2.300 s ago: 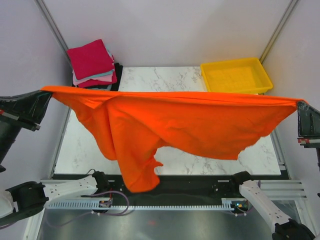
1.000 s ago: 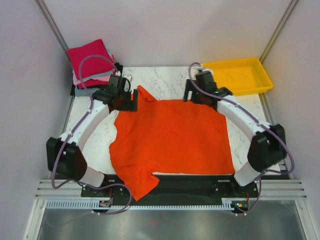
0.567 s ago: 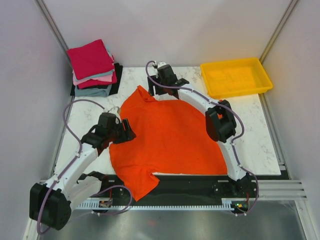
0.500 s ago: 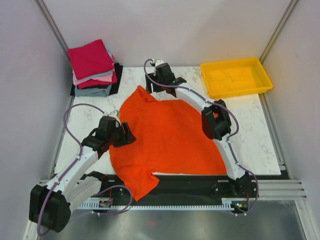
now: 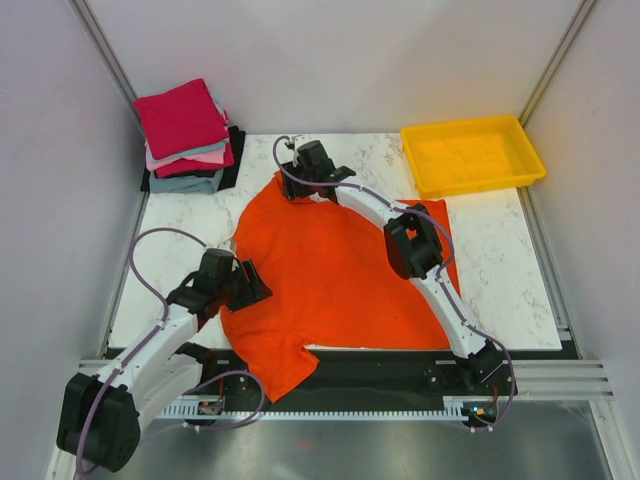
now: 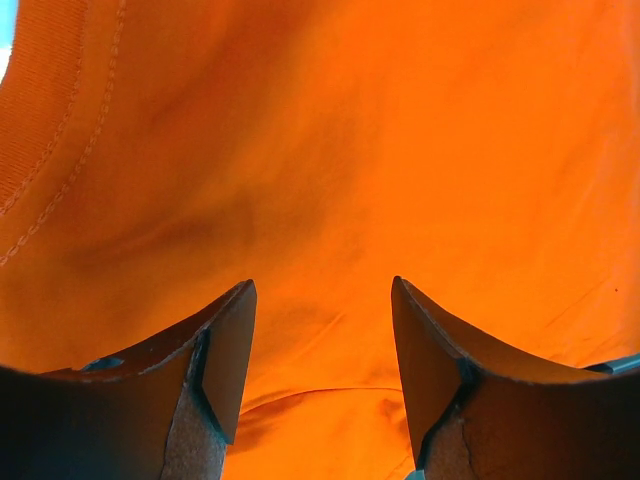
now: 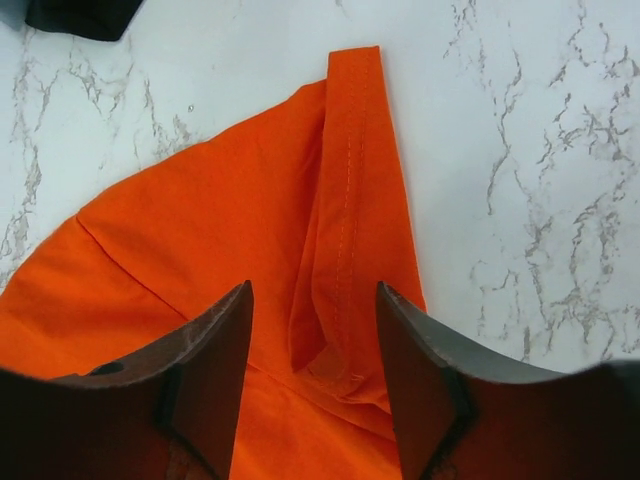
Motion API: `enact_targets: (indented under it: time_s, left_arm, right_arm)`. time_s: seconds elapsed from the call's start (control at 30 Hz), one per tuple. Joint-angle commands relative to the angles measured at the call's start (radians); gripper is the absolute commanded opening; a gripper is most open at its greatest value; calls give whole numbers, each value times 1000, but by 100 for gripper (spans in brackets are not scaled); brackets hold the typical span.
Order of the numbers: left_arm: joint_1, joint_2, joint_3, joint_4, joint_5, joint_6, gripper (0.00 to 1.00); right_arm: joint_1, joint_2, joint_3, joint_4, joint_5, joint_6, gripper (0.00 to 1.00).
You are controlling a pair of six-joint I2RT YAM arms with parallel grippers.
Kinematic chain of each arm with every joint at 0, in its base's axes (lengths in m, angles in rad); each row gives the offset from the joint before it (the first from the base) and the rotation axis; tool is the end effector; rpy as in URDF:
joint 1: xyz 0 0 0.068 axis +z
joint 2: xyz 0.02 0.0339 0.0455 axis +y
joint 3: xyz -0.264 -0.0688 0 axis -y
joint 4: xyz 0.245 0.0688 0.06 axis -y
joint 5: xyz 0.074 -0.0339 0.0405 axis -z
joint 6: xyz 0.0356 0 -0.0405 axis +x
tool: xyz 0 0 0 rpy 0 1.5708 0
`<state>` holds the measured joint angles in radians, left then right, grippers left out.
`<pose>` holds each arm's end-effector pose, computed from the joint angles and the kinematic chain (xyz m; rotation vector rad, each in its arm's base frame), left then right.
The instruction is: Fold and stack the t-shirts
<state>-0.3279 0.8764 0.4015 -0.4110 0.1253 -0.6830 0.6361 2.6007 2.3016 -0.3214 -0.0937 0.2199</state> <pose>0.1553 -0.0575 0.1730 -0.3928 2.5104 -0.5779 0.4703 0.3515 0.1709 -0.5176 2.1889 0.5761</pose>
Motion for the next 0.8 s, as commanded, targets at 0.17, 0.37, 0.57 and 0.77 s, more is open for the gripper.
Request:
enact_targets:
  time_s: [0.17,0.37,0.57,0.77]
  left_arm:
    - [-2,-17,-7,38,-36,-41,63]
    - [-3,-22,-13,40,-42,-44,63]
    - [-3,-22,-29,51,-47,-43,63]
    - [-3,-24,-36,55,-50,-47,60]
  right_arm:
    - [8,-2,-24,48,-6,-33,54]
    - [8,-16,-71,53,-8,-45,53]
    - [10,-34,-123,82,9,-51,40]
    - [10,-37,-111,91,55,-56,7]
